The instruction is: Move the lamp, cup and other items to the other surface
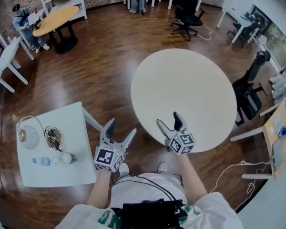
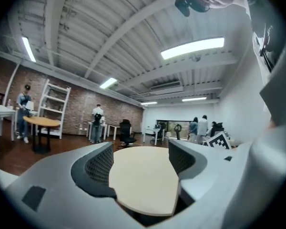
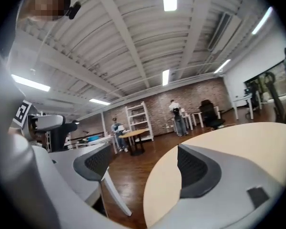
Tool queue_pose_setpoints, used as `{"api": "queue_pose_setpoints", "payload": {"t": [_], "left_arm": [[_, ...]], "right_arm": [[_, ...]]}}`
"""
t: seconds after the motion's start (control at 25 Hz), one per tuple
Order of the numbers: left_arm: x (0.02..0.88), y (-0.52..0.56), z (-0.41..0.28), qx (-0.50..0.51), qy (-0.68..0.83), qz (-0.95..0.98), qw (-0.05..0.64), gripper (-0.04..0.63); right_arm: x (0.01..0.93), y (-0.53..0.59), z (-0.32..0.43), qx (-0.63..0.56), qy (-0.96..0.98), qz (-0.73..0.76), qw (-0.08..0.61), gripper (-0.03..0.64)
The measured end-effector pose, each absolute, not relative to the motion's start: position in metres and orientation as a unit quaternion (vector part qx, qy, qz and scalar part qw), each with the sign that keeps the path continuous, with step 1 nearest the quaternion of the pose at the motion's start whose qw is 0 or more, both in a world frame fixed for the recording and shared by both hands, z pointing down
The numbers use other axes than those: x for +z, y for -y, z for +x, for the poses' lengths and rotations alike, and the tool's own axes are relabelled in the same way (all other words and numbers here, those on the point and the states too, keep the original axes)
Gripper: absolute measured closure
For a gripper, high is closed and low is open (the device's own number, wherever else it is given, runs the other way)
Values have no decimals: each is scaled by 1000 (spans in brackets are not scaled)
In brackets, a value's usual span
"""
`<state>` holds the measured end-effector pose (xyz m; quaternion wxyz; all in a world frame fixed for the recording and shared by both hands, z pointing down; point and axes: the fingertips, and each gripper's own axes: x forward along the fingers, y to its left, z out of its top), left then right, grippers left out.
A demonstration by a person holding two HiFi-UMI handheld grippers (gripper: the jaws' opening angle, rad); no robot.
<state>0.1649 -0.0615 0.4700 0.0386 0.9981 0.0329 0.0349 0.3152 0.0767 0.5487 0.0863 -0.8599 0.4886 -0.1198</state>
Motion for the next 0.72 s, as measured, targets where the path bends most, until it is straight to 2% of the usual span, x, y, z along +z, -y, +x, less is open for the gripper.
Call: {"api": "queue_pose_setpoints", "payload": {"t": [0.12,0.36,0.56,0.72], "left_arm": [[461,13,197,23,-94,994,58,241],[461,-57,231,20,-165,985,44,245],[480,-77,239,36,-157,987,-9,244],[490,-70,236,45,-147,988,-19,244]], "right_arm": [[543,-159,333,-107,-423,-895,96,162],[531,-269,323,-79,-338,-938,29,173],[521,-309,308,-71,-286,-955,40,175],[515,-303,304,-53,-284,-956,49,183]]}}
